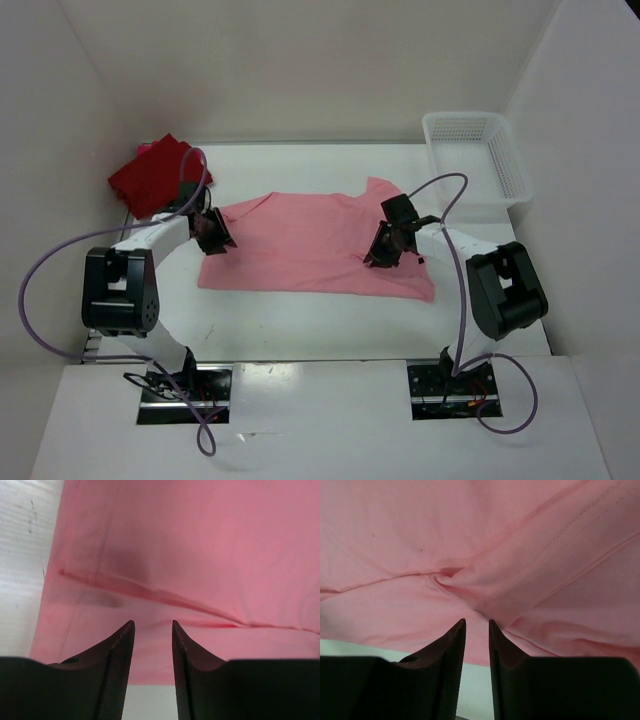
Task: Fold and stack the t-shirts
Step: Grap the side of the flattened tshirt furthest away from the robot with both arms
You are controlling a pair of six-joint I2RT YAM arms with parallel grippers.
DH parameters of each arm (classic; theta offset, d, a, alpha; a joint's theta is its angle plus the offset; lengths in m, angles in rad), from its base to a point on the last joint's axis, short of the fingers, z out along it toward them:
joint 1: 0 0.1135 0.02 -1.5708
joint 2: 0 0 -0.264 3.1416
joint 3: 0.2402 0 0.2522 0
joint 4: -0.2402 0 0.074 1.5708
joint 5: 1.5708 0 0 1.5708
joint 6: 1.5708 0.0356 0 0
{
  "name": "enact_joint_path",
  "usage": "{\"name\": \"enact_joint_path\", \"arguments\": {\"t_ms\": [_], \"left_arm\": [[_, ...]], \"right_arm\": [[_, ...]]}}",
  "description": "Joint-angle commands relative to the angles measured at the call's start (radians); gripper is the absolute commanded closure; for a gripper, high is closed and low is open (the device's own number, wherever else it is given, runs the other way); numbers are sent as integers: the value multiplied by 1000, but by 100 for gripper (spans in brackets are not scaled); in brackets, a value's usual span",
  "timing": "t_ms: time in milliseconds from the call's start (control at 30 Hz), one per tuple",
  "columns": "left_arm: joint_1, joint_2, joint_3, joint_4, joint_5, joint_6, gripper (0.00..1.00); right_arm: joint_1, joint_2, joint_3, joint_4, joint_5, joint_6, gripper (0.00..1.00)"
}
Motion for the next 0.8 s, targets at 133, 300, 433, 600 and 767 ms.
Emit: {"name": "enact_joint_path", "arguments": {"t_ms": [133, 300, 433, 600, 767], "left_arm": [[-26, -133, -86, -11, -18, 30, 57], [-35, -121, -111, 19, -18, 40, 57], [-35, -50, -120, 32, -21, 40, 57], [-26, -16, -130, 43, 2, 9, 55], [-26, -6, -141, 43, 23, -2, 54]], "right_arm": [[4, -56, -26, 7, 115, 24, 69], [4, -42, -26, -8, 154, 4, 66], [4, -5, -26, 1, 128, 4, 65], [14, 4, -14, 1, 108, -5, 65], [14, 22, -4, 1, 85, -5, 65]]}}
